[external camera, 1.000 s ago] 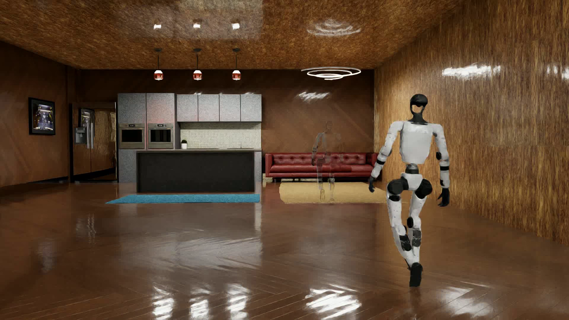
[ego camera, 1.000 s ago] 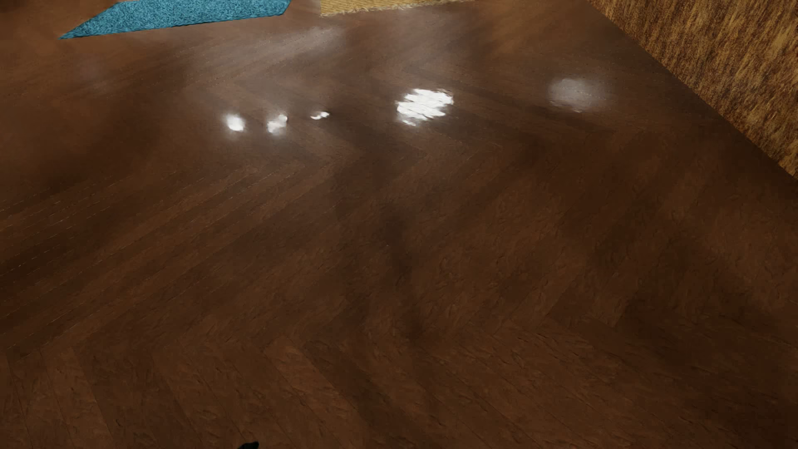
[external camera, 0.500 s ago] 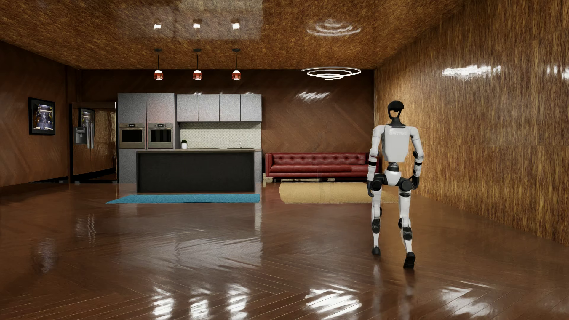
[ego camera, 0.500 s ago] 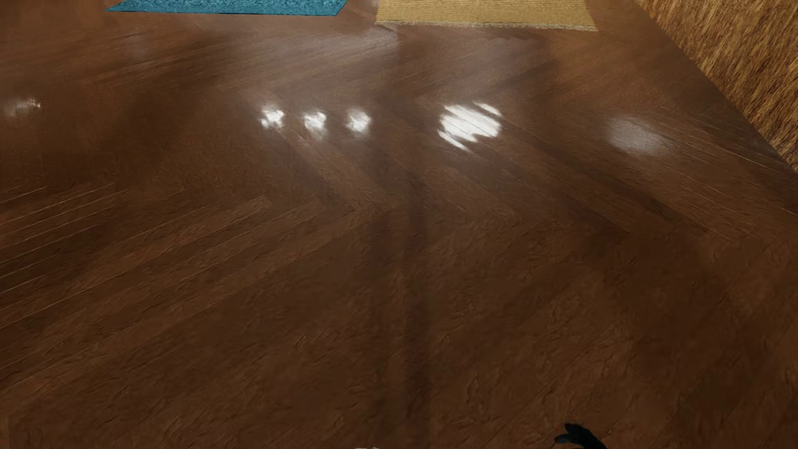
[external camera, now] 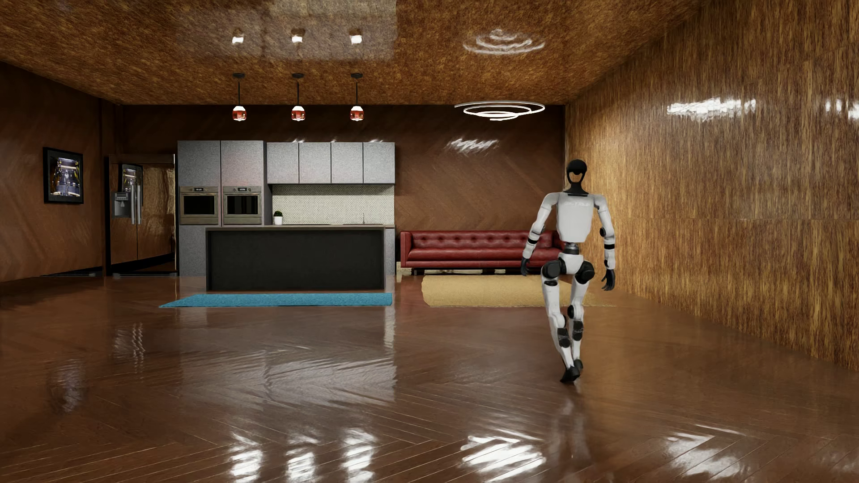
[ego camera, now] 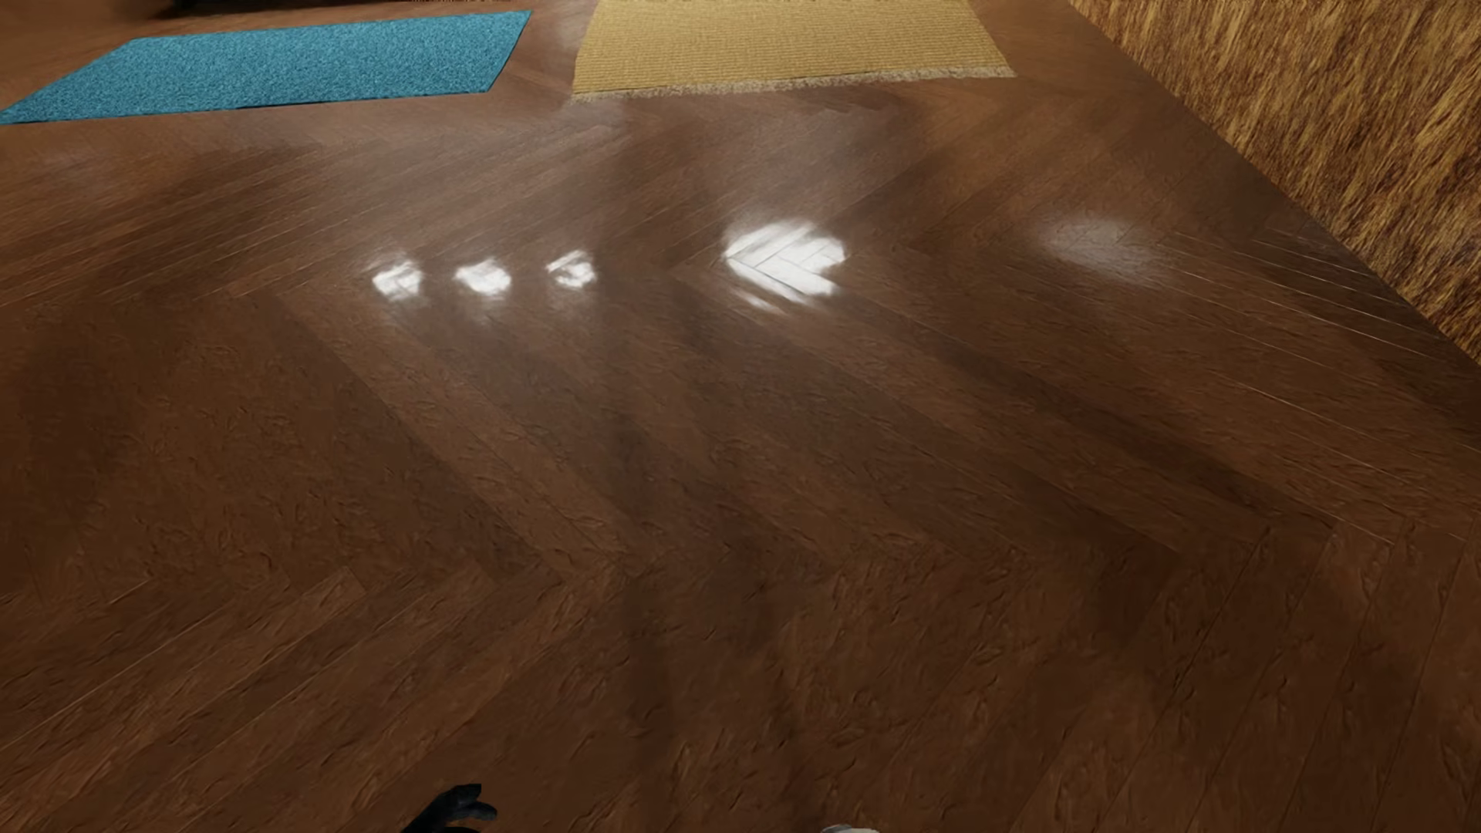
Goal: Walk forward
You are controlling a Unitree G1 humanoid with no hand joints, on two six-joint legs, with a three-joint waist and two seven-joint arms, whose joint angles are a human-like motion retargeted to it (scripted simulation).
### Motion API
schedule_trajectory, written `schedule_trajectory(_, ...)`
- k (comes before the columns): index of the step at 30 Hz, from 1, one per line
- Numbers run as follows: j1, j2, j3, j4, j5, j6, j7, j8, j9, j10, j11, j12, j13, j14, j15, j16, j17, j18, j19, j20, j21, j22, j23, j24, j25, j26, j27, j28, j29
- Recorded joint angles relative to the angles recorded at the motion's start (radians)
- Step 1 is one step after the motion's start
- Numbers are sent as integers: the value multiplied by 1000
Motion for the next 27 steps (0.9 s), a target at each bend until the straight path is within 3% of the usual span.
schedule_trajectory(2, -5, -2, 1, 16, 26, 25, 0, 0, -1, 162, 140, 26, -6, 300, 24, -27, 8, 0, 0, 19, 56, 21, 77, 0, 0, 0, 0, 0, 0)
schedule_trajectory(4, -170, 49, 8, 42, 62, 23, 0, 0, -10, 460, 207, 52, -4, 598, -96, -33, 13, 0, 0, -35, 38, 33, 54, 0, 0, 0, 0, 0, 0)
schedule_trajectory(5, -288, 99, 29, 50, 90, 16, 0, 0, 2, 640, 212, 60, -14, 691, -157, -25, 16, 0, 0, -81, 47, 30, 33, 0, 0, 0, 0, 0, 0)
schedule_trajectory(7, -447, 242, 97, 44, 112, 1, 0, 0, 26, 841, 173, 79, -50, 532, -213, -43, 8, 0, 0, -102, 48, 50, -13, 0, 0, 0, 0, 0, 0)
schedule_trajectory(9, -587, 386, 209, 26, 103, -23, 0, 0, 39, 780, 93, 113, -110, 437, -231, -63, -8, 0, 0, -118, 32, 69, -40, 0, 0, 0, 0, 0, 0)
schedule_trajectory(12, -714, 553, 340, 22, 85, -41, 0, 0, 57, 364, 19, 191, -179, 651, -302, -56, -37, 0, 0, -149, -45, 11, -154, 0, 0, 0, 0, 0, 0)
schedule_trajectory(13, -730, 591, 368, 24, 81, -35, 0, 0, 53, 191, 8, 214, -200, 639, -330, -59, -52, 0, 0, -169, -62, 0, -197, 0, 0, 0, 0, 0, 0)
schedule_trajectory(14, -719, 634, 383, 15, 79, -29, 0, 0, 46, 33, -1, 230, -220, 440, -358, -68, -62, 0, 0, -162, -88, -2, -227, 0, 0, 0, 0, 0, 0)
schedule_trajectory(15, -697, 682, 401, 14, 71, -24, 0, 0, 41, -17, -7, 244, -237, 163, -378, -76, -69, 0, 0, -181, -102, 14, -244, 0, 0, 0, 0, 0, 0)
schedule_trajectory(16, -700, 707, 424, 12, 59, -25, 0, 0, 37, -12, 9, 251, -244, 83, -374, -82, -70, 0, 0, -184, -124, 24, -258, 0, 0, 0, 0, 0, 0)
schedule_trajectory(17, -741, 725, 418, -8, 46, -33, 0, 0, 32, -8, 42, 261, -253, 186, -335, -85, -70, 0, 0, -202, -127, 42, -252, 0, 0, 0, 0, 0, 0)
schedule_trajectory(18, -741, 738, 419, -42, 28, -39, 0, 0, 24, 14, 83, 263, -243, 354, -259, -90, -64, 0, 0, -216, -149, 70, -245, 0, 0, 0, 0, 0, 0)
schedule_trajectory(19, -746, 745, 410, -68, 17, -48, 0, 0, 10, 49, 145, 264, -219, 464, -112, -94, -51, 0, 0, -218, -153, 111, -213, 0, 0, 0, 0, 0, 0)
schedule_trajectory(20, -739, 692, 400, -93, -13, -58, 0, 0, -11, 103, 273, 269, -185, 510, 85, -96, -33, 0, 0, -212, -167, 142, -163, 0, 0, 0, 0, 0, 0)
schedule_trajectory(21, -699, 614, 389, -111, -33, -55, 0, 0, -13, 130, 419, 261, -170, 480, 227, -101, -26, 0, 0, -200, -150, 164, -123, 0, 0, 0, 0, 0, 0)
schedule_trajectory(22, -652, 511, 380, -132, -49, -55, 0, 0, -7, 144, 590, 260, -160, 436, 216, -97, -20, 0, 0, -178, -129, 143, -79, 0, 0, 0, 0, 0, 0)
schedule_trajectory(24, -507, 335, 306, -141, -50, -35, 0, 0, 9, 131, 831, 231, -154, 324, -126, -91, -10, 0, 0, -163, -71, 140, 11, 0, 0, 0, 0, 0, 0)
schedule_trajectory(27, -268, 142, 149, -99, -35, -6, 0, 0, 29, 37, 746, 146, -104, 157, -211, -49, 7, 0, 0, -137, -58, 90, 17, 0, 0, 0, 0, 0, 0)
